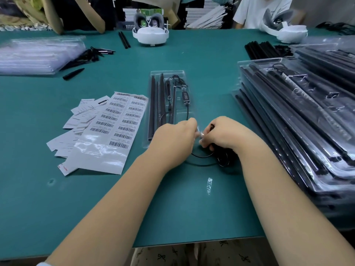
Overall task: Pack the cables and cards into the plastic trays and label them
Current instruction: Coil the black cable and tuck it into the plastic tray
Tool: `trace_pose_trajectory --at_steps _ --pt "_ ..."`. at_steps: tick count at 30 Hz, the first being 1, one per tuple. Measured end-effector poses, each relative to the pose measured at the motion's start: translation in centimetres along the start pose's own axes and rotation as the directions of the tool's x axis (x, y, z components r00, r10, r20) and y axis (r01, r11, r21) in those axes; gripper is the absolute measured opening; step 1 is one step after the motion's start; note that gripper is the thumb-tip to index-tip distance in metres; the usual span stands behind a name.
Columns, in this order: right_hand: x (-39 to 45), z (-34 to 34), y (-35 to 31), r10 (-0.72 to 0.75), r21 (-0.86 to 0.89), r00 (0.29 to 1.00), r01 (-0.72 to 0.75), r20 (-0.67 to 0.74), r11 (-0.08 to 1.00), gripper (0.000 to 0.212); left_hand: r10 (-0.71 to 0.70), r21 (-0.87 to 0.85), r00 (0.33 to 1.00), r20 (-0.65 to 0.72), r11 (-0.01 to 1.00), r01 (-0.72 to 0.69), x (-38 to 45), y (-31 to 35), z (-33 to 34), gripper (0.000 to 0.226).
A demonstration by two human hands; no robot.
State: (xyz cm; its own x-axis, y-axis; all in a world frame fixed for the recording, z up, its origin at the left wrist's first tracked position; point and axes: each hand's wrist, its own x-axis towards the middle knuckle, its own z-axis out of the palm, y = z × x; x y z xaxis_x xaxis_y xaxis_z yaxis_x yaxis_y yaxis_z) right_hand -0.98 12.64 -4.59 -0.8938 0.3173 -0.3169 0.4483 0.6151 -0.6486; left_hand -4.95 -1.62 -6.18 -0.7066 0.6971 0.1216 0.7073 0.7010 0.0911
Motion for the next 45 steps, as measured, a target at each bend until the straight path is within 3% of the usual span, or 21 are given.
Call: trace_pose_trajectory --at_steps 3,10,15,21,26,29,32,36,39,40,45 --pt "-0.1 0.3 -0.6 0.011 -0.084 1.000 -0.012 -0.014 0.996 0.011 -0.007 -0.069 1.000 -0.001 0.998 0.006 -0.1 -0.3 -0.2 0.029" --pt "0.2 0.3 -0.4 0.003 -0.048 1.000 -0.004 -0.012 0.999 0.011 -0.021 -0.230 0.999 -0.048 0.973 0.010 -0.2 -1.5 -0.6 0.011" --pt "0.4 0.2 0.4 -0.055 0.044 0.998 0.054 0.023 0.998 0.035 -0.057 -0.366 0.994 -0.093 0.930 0.019 -0.3 -2.0 -0.7 0.015" --pt "0.8 0.1 -0.6 -0.004 -0.028 0.999 0.005 0.055 1.000 0.035 -0.038 -0.294 0.994 -0.099 0.956 0.007 -0.4 -1.4 -0.4 0.011" --pt "0.8 -0.1 -2.1 0.020 -0.250 0.996 0.003 0.088 0.968 0.038 -0.080 -0.391 0.983 -0.164 0.920 0.009 -0.4 -1.5 -0.4 0.013" --pt "0.9 -0.1 -1.7 -0.003 -0.231 0.997 0.020 0.074 0.973 0.037 -0.070 -0.346 0.988 -0.140 0.938 0.017 -0.3 -1.4 0.0 0.013" --pt "0.7 0.0 -0.6 -0.035 -0.123 0.999 0.037 0.014 0.992 0.036 -0.093 -0.429 0.986 -0.136 0.903 0.026 -0.4 -1.8 -0.3 0.014" --pt "-0.5 -0.1 1.1 -0.090 0.001 0.996 0.090 -0.028 0.996 0.058 -0.071 -0.457 0.988 -0.136 0.889 0.001 -0.5 -2.1 -0.7 0.012" --pt "-1.4 -0.9 1.2 -0.120 -0.116 0.989 0.130 0.092 0.985 0.077 -0.051 -0.419 0.991 -0.123 0.908 -0.006 -0.4 -2.0 -0.8 0.011" --pt "-1.5 -1.1 1.1 -0.115 -0.147 0.986 0.132 0.124 0.980 0.077 -0.045 -0.403 0.992 -0.122 0.915 -0.008 -0.4 -1.9 -0.9 0.011" --pt "-1.7 -1.1 1.2 -0.136 -0.136 0.983 0.152 0.124 0.979 0.023 -0.021 -0.357 0.992 -0.127 0.934 -0.026 -0.6 -2.3 -1.3 0.012"
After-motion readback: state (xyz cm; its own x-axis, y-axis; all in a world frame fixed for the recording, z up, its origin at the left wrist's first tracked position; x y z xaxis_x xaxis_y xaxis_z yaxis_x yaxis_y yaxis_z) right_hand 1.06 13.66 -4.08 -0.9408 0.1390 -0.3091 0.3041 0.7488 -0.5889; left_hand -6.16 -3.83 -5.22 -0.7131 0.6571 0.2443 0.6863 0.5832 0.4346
